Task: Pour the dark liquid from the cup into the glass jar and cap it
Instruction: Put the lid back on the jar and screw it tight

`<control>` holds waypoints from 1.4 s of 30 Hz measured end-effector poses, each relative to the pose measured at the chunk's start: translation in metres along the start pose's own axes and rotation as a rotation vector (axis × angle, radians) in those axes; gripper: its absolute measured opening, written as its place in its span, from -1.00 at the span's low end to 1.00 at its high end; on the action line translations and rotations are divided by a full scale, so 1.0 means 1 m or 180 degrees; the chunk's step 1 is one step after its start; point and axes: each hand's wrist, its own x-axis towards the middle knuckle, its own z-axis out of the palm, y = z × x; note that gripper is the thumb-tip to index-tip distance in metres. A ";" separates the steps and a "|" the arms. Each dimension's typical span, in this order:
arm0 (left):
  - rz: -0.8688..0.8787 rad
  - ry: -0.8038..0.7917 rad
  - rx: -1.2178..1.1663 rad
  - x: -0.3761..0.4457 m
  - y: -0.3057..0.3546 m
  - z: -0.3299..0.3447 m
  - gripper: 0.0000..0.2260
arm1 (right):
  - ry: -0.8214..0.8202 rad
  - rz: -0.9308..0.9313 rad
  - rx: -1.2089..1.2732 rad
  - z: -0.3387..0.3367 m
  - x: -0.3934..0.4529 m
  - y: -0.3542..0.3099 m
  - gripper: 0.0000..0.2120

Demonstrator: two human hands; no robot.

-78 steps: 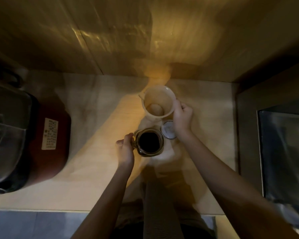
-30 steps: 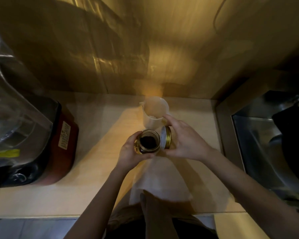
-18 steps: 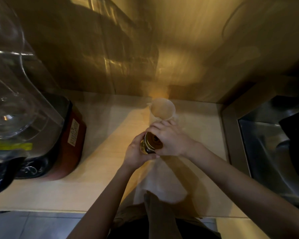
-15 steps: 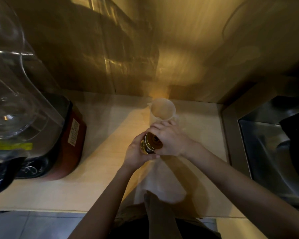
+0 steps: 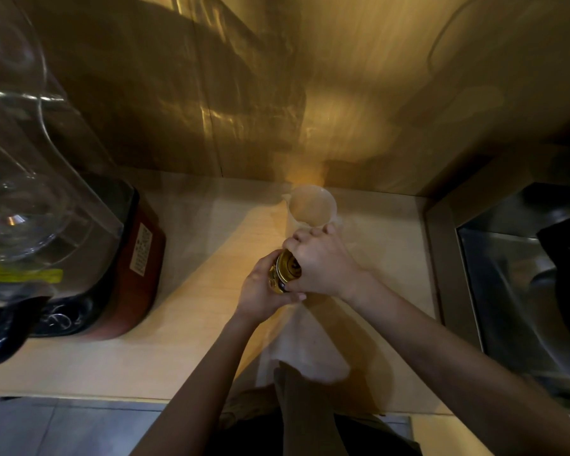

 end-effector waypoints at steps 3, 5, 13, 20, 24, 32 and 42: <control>-0.0001 -0.0010 0.0009 0.000 -0.002 0.000 -0.12 | 0.0008 0.0151 0.0055 -0.002 0.001 -0.002 -0.42; -0.0029 -0.0011 0.0024 0.001 -0.003 0.001 -0.12 | 0.0029 0.0254 0.0100 -0.002 0.001 -0.004 -0.42; -0.0046 -0.0016 0.0036 0.002 -0.004 0.001 -0.12 | 0.0294 0.0610 0.0256 0.002 0.005 -0.011 -0.41; 0.0005 -0.0037 0.0038 0.001 -0.003 0.001 -0.11 | 0.0365 0.0540 0.0386 0.002 -0.002 -0.003 -0.46; -0.0007 -0.0027 0.0000 0.001 -0.002 0.002 -0.13 | 0.0317 0.0612 0.0330 0.003 -0.002 -0.005 -0.45; 0.0021 0.0012 0.0016 0.001 -0.002 0.002 -0.15 | 0.0372 0.0592 0.0326 0.007 0.003 -0.006 -0.41; 0.0049 -0.0002 -0.0034 0.001 -0.003 0.003 -0.09 | 0.0896 0.0615 0.2998 0.056 -0.037 0.011 -0.26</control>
